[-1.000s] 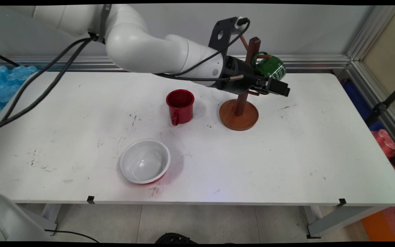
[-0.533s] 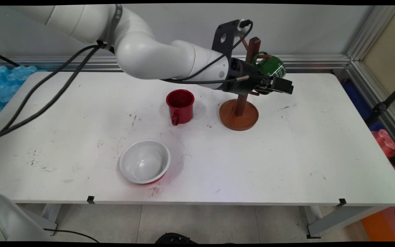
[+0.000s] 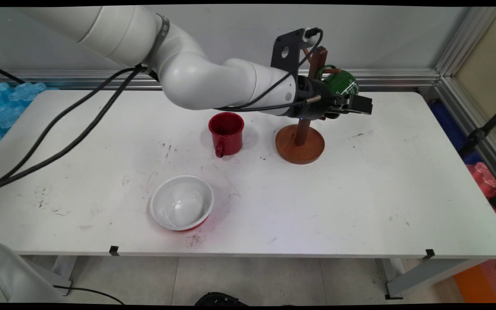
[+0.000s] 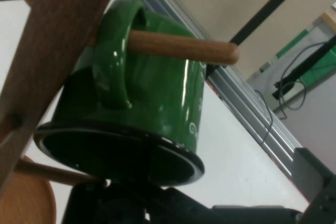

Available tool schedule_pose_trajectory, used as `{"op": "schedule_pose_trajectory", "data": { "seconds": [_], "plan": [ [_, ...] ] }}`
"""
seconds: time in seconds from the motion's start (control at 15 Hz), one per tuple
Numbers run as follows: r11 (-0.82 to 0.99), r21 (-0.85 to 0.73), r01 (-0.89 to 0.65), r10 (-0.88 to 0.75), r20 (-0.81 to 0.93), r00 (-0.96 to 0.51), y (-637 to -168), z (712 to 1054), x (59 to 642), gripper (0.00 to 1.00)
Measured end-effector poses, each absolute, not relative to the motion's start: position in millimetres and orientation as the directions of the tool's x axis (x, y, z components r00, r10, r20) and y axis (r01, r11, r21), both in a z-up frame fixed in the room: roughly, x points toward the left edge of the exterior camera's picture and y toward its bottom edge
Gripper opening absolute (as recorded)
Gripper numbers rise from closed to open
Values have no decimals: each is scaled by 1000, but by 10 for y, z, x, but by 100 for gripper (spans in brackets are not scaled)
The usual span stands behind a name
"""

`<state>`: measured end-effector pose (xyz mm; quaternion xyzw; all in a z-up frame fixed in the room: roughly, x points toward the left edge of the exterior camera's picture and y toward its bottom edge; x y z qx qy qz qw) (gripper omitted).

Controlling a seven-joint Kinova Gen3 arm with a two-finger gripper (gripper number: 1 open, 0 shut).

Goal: Pick up the green mug from the rack, then place the picked object on the table

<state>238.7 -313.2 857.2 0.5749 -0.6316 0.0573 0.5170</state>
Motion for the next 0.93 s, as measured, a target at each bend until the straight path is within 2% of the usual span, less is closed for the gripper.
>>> {"op": "schedule_pose_trajectory", "data": {
  "seconds": [0.4,0.47,0.93],
  "plan": [
    [306,520,-798,-652,725,222,-3152,8532,2354,100],
    [304,518,-800,-649,727,224,-3153,8526,2353,0],
    [283,508,-813,-636,734,238,-3149,8484,2372,0]
  ]
}}
